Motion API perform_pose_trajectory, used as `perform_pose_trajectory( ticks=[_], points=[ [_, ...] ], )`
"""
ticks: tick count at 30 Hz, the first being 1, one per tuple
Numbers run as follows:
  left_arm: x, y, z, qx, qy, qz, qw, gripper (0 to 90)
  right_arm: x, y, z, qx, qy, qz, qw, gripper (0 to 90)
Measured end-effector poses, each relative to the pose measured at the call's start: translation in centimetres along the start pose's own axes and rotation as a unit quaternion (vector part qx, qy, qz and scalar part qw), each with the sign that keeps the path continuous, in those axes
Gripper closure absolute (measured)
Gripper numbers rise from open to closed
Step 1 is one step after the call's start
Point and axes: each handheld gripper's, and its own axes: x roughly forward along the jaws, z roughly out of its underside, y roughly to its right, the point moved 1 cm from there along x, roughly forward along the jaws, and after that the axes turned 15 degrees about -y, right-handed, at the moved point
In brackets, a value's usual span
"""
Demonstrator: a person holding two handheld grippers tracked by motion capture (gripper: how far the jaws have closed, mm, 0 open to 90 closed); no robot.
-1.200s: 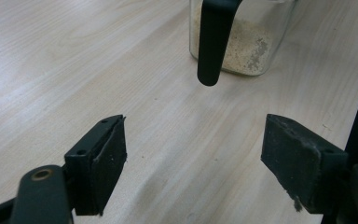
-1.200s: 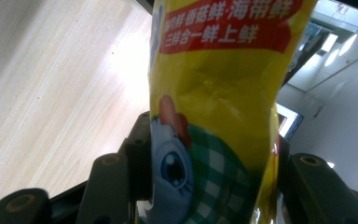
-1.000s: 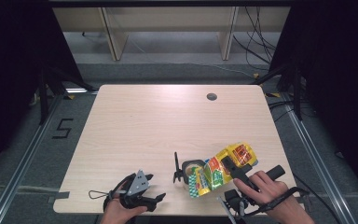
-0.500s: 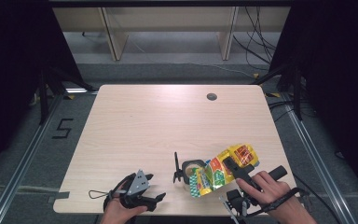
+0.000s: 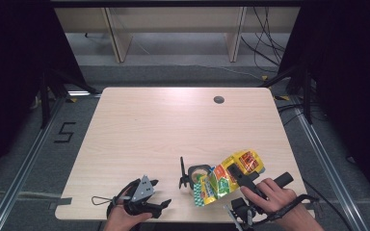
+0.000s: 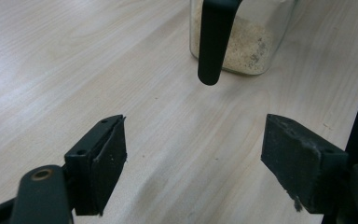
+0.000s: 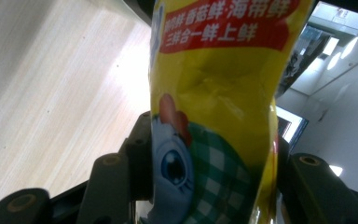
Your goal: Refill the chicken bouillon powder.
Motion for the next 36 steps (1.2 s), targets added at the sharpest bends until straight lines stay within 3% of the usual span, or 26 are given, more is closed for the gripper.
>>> perform_pose_trajectory(
  ticks=[3,6,9,11,18,19,27,31,33,35,36],
  points=[
    [-0.06,-0.12,0.03,0.012,-0.006,-0.003,0.9999,21.5,-0.06,0.15,0.12,-0.002,-0.002,0.001,1.0,52.6],
    [-0.03,-0.03,0.03,0.0,-0.007,-0.004,1.0,21.5,-0.03,0.15,0.26,-0.002,0.0,0.003,1.0,52.6],
    [-0.08,-0.04,0.02,0.01,-0.003,-0.003,0.9999,21.5,0.14,0.17,0.49,-0.002,-0.005,0.004,1.0,52.6],
    [-0.02,-0.01,0.02,0.0,0.0,-0.001,1.0,21.5,0.16,0.08,0.73,-0.002,-0.009,0.002,1.0,52.6],
    [-0.02,-0.03,0.04,0.002,-0.007,-0.001,1.0,21.5,-0.07,-0.07,0.41,0.001,-0.005,-0.005,1.0,52.6],
    [-0.06,-0.06,0.02,0.01,-0.003,-0.003,0.9999,21.5,0.0,-0.06,0.29,-0.002,-0.001,0.001,1.0,52.6],
    [0.06,-0.06,0.03,0.001,-0.003,-0.001,1.0,21.5,0.04,-0.03,0.56,-0.004,-0.014,0.0,0.9999,52.7],
    [-0.07,-0.07,0.02,0.011,-0.004,-0.003,0.9999,21.5,-0.01,0.02,0.36,-0.009,-0.008,-0.001,0.9999,52.7],
    [0.01,-0.09,0.05,0.001,-0.005,-0.006,1.0,21.5,-0.02,0.08,0.31,-0.007,-0.006,0.0,1.0,52.7],
    [-0.06,-0.15,0.08,0.007,-0.013,-0.006,0.9999,21.5,-0.05,0.09,0.39,-0.004,-0.006,-0.004,1.0,52.7],
    [-0.01,-0.03,0.08,0.002,-0.006,-0.001,1.0,21.5,0.0,0.09,0.42,-0.003,-0.007,-0.001,1.0,52.7]
  ],
)
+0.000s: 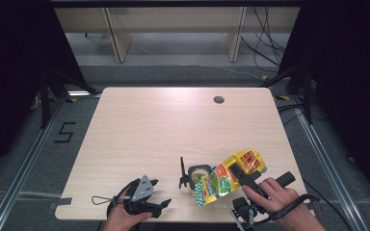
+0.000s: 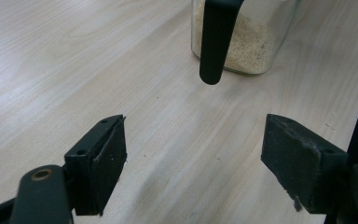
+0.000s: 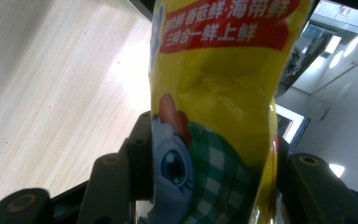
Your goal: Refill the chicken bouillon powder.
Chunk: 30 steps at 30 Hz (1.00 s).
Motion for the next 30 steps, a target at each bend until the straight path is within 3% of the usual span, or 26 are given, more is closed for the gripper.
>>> perform_pose_trajectory(
  ticks=[1,2,5,7,14,17,18,23,24,25,30],
  points=[
    [-0.03,-0.08,-0.05,0.006,0.003,-0.003,1.0,21.5,0.05,0.02,0.04,0.0,-0.002,0.002,1.0,52.7],
    [0.09,-0.06,-0.05,0.0,0.009,0.0,1.0,21.5,0.07,0.05,0.1,-0.003,-0.005,0.004,1.0,52.7],
    [-0.03,-0.02,-0.03,0.0,-0.002,-0.003,1.0,21.5,-0.01,-0.03,0.05,-0.002,-0.004,0.0,1.0,52.7],
    [0.13,-0.02,-0.04,-0.002,0.008,0.0,1.0,21.5,-0.08,0.06,-0.08,-0.002,0.003,0.002,1.0,52.8],
    [0.15,-0.09,-0.05,-0.002,0.008,-0.001,1.0,21.5,-0.22,0.3,0.08,0.0,0.001,0.005,1.0,52.8],
    [-0.06,-0.08,-0.08,0.01,0.003,-0.001,0.9999,21.5,-0.12,0.1,-0.05,-0.002,-0.003,0.001,1.0,52.7],
    [-0.03,0.03,-0.07,-0.001,0.006,-0.001,1.0,21.5,-0.11,0.09,-0.07,-0.005,-0.001,0.0,1.0,52.8],
    [-0.03,-0.02,-0.04,0.0,0.004,-0.002,1.0,21.5,-0.1,0.19,0.08,-0.003,-0.005,0.002,1.0,52.8],
    [0.08,-0.09,-0.04,0.0,0.008,-0.003,1.0,21.5,-0.24,-0.22,0.16,0.019,-0.02,-0.009,0.9996,52.8],
    [0.14,-0.09,-0.04,-0.002,0.008,0.0,1.0,21.5,-0.09,0.08,0.05,-0.008,-0.006,0.0,1.0,52.8],
    [0.03,-0.06,-0.06,0.0,0.008,-0.003,1.0,21.5,-0.25,0.07,-0.28,-0.005,0.003,0.002,1.0,52.8]
  ],
)
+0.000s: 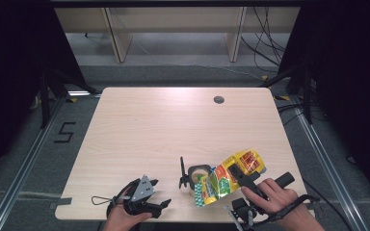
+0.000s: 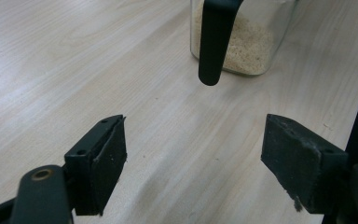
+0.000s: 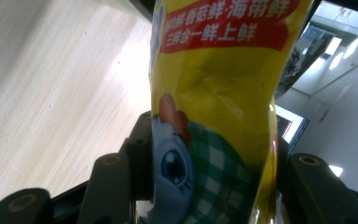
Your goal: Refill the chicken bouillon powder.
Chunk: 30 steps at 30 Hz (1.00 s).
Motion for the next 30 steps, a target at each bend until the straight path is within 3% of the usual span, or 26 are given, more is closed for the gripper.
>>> perform_pose_trajectory(
  ticks=[5,6,8,9,12,13,14,16,19,20,23,25,27,30],
  points=[
    [-0.01,-0.01,0.01,0.0,0.0,0.0,1.0,21.5,0.07,-0.13,0.04,0.003,-0.007,-0.003,1.0,52.8],
    [0.04,-0.04,0.01,0.001,0.0,0.001,1.0,21.5,-0.1,-0.52,0.14,0.029,-0.022,-0.016,0.9992,52.8],
    [-0.04,0.07,0.03,-0.001,-0.004,0.003,1.0,21.5,0.01,-0.35,0.09,0.014,-0.015,-0.012,0.9997,52.8],
    [-0.08,0.0,0.0,0.008,-0.004,0.001,1.0,21.5,0.07,-0.13,0.05,0.003,-0.007,-0.003,1.0,52.8],
    [0.06,-0.02,0.0,0.001,0.0,0.001,1.0,21.5,0.12,-0.07,0.02,-0.001,-0.004,-0.002,1.0,52.8],
    [-0.05,0.09,0.01,-0.001,-0.003,0.003,1.0,21.5,0.1,-0.11,0.04,0.001,-0.006,-0.003,1.0,52.8],
    [-0.09,0.02,0.01,0.006,-0.004,0.001,1.0,21.5,-0.08,-0.48,0.14,0.026,-0.022,-0.017,0.9993,52.8],
    [0.0,0.08,0.0,-0.002,0.001,0.003,1.0,21.5,0.14,-0.03,0.14,-0.002,-0.005,-0.002,1.0,52.8],
    [-0.06,0.09,0.03,0.0,-0.004,0.004,1.0,21.5,0.17,-0.05,0.24,0.0,-0.007,-0.004,1.0,52.8],
    [-0.1,-0.02,0.0,0.01,-0.005,0.001,0.9999,21.5,0.16,-0.05,0.25,0.0,-0.008,-0.003,1.0,52.9],
    [0.09,0.0,0.02,-0.001,0.0,0.002,1.0,21.5,0.21,-0.09,0.26,0.001,-0.005,-0.003,1.0,52.8],
    [-0.1,-0.02,0.0,0.01,-0.005,0.002,0.9999,21.5,0.2,-0.08,0.26,0.001,-0.006,-0.005,1.0,52.9],
    [-0.01,0.04,0.0,0.0,0.001,0.001,1.0,21.5,0.2,-0.09,0.27,0.001,-0.006,-0.004,1.0,52.9],
    [-0.08,0.09,0.03,0.0,-0.004,0.003,1.0,21.5,0.19,-0.06,0.27,0.0,-0.007,-0.007,1.0,52.9]
  ],
)
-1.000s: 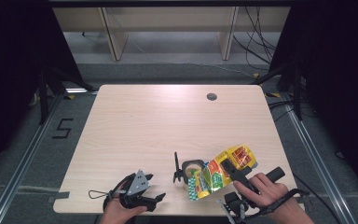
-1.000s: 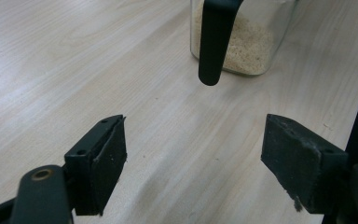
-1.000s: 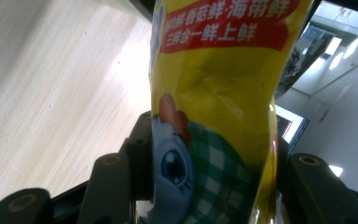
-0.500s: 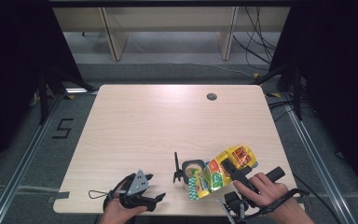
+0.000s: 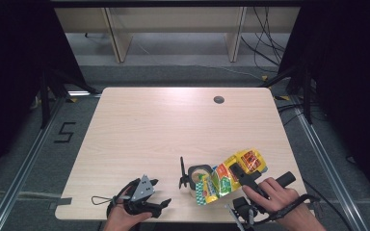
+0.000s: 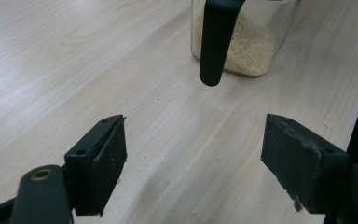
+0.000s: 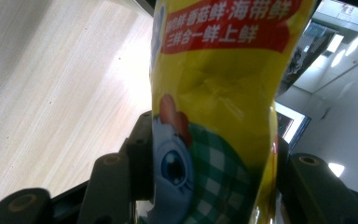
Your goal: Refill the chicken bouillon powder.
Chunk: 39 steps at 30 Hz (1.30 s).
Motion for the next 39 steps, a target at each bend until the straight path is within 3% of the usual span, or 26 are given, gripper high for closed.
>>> perform_pose_trajectory(
  ticks=[1,2,6,7,15,16,20,29,31,32,35,39],
  points=[
    [-0.03,-0.08,-0.03,0.008,0.0,-0.002,1.0,21.5,-0.01,-0.02,-0.01,0.001,0.0,0.002,1.0,52.9],
    [0.07,0.0,-0.02,-0.002,0.005,0.0,1.0,21.5,0.0,0.01,-0.02,0.0,0.001,0.006,1.0,52.9],
    [-0.03,-0.07,-0.02,0.007,0.0,-0.002,1.0,21.5,-0.05,0.03,-0.07,-0.002,0.002,0.005,1.0,52.9],
    [0.0,0.0,-0.02,0.0,0.001,0.0,1.0,21.5,-0.1,-0.01,-0.06,0.0,0.003,0.003,1.0,52.9],
    [0.19,-0.11,0.0,-0.002,0.004,0.0,1.0,21.5,-0.27,0.1,-0.12,0.001,0.009,0.005,1.0,52.9],
    [0.02,-0.1,0.01,0.0,-0.006,0.003,1.0,21.5,-0.3,0.12,-0.16,0.003,0.009,0.004,0.9999,52.9],
    [0.17,-0.12,-0.01,-0.002,0.004,0.0,1.0,21.5,-0.36,0.06,-0.33,0.006,0.011,0.003,0.9999,53.1],
    [0.05,-0.07,0.0,-0.001,0.001,-0.002,1.0,21.5,0.07,0.07,0.41,-0.003,-0.004,0.002,1.0,53.1],
    [0.19,-0.24,0.0,0.002,-0.001,-0.003,1.0,21.5,0.02,-0.07,0.48,0.005,-0.003,0.0,1.0,53.1],
    [0.21,-0.14,0.02,0.0,0.001,0.0,1.0,21.5,-0.21,-0.43,0.5,0.028,-0.019,-0.013,0.9994,53.1],
    [0.08,-0.21,0.01,0.003,-0.005,-0.001,1.0,21.5,-0.13,0.07,-0.04,-0.006,0.009,0.005,0.9999,53.1],
    [0.06,-0.03,0.03,-0.002,0.005,0.0,1.0,21.5,-0.13,0.02,-0.12,-0.001,0.006,0.001,1.0,53.5]
  ],
)
